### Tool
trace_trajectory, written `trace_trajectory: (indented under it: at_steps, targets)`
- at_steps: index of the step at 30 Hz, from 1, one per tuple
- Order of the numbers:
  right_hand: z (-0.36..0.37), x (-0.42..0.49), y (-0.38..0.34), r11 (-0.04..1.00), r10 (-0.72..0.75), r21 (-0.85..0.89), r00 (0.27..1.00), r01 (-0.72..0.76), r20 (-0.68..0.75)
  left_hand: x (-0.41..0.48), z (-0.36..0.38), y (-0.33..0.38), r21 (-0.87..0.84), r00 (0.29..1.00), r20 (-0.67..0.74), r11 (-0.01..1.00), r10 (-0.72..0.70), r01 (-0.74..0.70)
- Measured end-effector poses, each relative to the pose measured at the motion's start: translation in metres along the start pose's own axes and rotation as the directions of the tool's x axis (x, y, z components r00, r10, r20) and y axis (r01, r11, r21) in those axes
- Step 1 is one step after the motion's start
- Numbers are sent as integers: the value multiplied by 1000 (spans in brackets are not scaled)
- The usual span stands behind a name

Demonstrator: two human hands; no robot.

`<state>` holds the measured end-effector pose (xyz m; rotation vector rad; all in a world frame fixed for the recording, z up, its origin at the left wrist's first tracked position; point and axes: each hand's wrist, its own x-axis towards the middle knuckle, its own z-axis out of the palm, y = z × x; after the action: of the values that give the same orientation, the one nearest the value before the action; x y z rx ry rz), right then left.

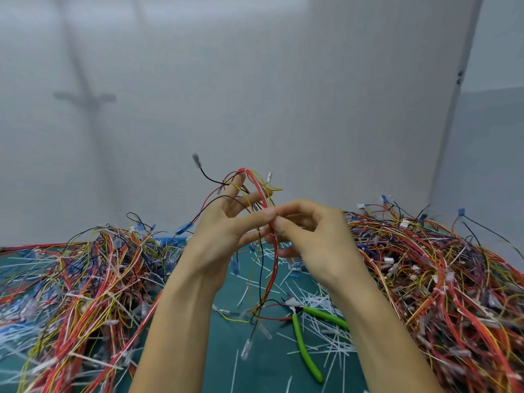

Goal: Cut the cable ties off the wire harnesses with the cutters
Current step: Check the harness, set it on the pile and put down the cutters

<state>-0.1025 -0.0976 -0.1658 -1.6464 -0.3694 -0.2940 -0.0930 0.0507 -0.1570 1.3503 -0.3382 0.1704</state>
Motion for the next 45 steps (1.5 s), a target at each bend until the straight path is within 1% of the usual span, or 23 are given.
trace_trajectory:
  at_steps: [3,6,9,10,11,12,15,16,18,21,23,27,29,31,33,34,35,37,39,43,45]
  targets:
    - [-3,0,2,992,64,-112,994,-54,89,3,-1,-1,-39,997,-74,999,17,-20]
    - [-7,2,4,963,163,-238,976,-126,144,4,1,-2,-161,992,-129,987,7,-28]
    - [-11,1,5,904,231,-410,945,-120,233,7,3,-1,-283,980,-199,956,22,-79]
    - [-12,0,5,895,242,-433,934,-111,262,7,3,0,-327,976,-216,940,25,-97]
    - [-13,0,4,904,240,-413,929,-109,280,7,3,2,-372,973,-231,922,24,-111]
    - [-13,-1,4,928,225,-355,930,-114,290,7,3,3,-413,970,-242,902,20,-122]
    - [-11,-2,0,982,156,-146,957,-123,244,7,-2,5,-518,969,-248,847,-16,-119]
    - [-10,-1,-1,990,129,-83,968,-113,215,7,-4,6,-519,972,-233,849,-28,-100]
    - [-7,-1,-3,996,75,33,985,-81,155,6,-7,7,-453,983,-181,890,-43,-44]
    - [-4,-1,-5,989,17,142,995,-31,95,3,-4,8,-356,994,-91,934,-64,28]
    - [-3,-1,-5,989,-1,147,997,-11,82,2,2,7,-367,996,-66,929,-62,34]
    - [3,-1,1,999,-25,-31,998,27,54,2,9,5,-365,991,-129,931,-26,-23]
    - [1,0,2,995,-35,-89,997,41,71,3,8,5,-370,988,-156,928,-18,-42]
    - [-4,1,1,993,-9,-112,985,29,175,3,6,7,-396,982,-189,917,-27,-51]
    - [-11,1,2,970,82,-243,954,-10,288,6,3,7,-433,967,-248,899,-56,-59]
    - [-12,0,2,947,140,-320,937,-33,319,7,1,5,-454,961,-269,889,-69,-63]
    - [-13,-1,1,931,182,-361,924,-52,337,6,2,7,-471,952,-294,879,-83,-69]
    - [-11,-3,1,936,199,-345,916,-73,347,7,0,6,-479,940,-330,874,-89,-86]
    - [-9,-4,-2,958,173,-277,925,-78,339,5,1,10,-509,933,-349,854,-89,-109]
    - [-11,-3,-3,993,114,-23,952,-112,283,4,-9,13,-586,929,-340,805,-143,-91]
    - [-13,-3,-3,988,101,91,960,-129,263,3,-17,15,-645,947,-282,761,-151,-71]
